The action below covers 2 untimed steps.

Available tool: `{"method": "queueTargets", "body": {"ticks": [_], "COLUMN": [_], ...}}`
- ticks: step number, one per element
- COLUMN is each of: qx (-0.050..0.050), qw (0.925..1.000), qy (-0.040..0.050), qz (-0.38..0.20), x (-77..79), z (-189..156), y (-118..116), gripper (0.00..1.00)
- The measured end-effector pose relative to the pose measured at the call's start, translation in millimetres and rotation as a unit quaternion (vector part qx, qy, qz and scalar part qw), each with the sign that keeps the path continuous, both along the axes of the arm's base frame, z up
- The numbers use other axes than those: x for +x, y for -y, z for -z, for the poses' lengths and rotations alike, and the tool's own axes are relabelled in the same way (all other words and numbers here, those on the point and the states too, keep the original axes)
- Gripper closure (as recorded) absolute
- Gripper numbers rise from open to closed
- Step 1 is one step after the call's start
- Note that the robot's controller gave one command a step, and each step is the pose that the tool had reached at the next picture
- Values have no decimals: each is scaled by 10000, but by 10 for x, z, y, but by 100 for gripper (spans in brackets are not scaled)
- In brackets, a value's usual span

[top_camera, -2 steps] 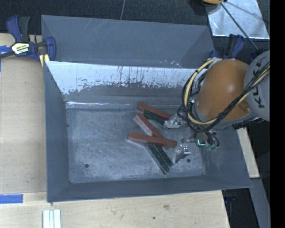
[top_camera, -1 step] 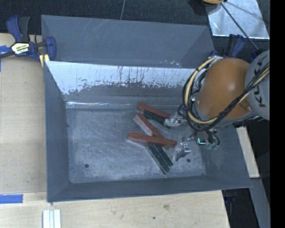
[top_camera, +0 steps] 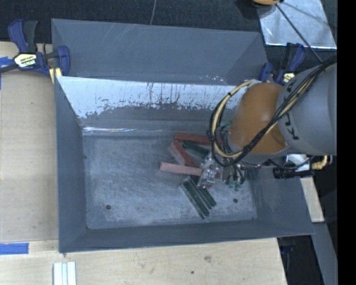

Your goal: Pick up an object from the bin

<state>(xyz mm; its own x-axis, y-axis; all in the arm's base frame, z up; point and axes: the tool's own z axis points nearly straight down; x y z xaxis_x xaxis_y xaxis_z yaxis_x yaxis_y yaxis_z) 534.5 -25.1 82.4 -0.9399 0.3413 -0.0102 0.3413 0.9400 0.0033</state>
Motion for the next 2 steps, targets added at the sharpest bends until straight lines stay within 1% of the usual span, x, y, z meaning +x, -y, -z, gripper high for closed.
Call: {"method": "queueTargets", "body": {"ticks": [1, 2], "qx": [0, 4], "qw": [10000, 9994], "qy": [0, -28], "qz": [0, -334], "x": [0, -126], "z": [0, -223], "y": [0, 251], "gripper": [100, 100]}}
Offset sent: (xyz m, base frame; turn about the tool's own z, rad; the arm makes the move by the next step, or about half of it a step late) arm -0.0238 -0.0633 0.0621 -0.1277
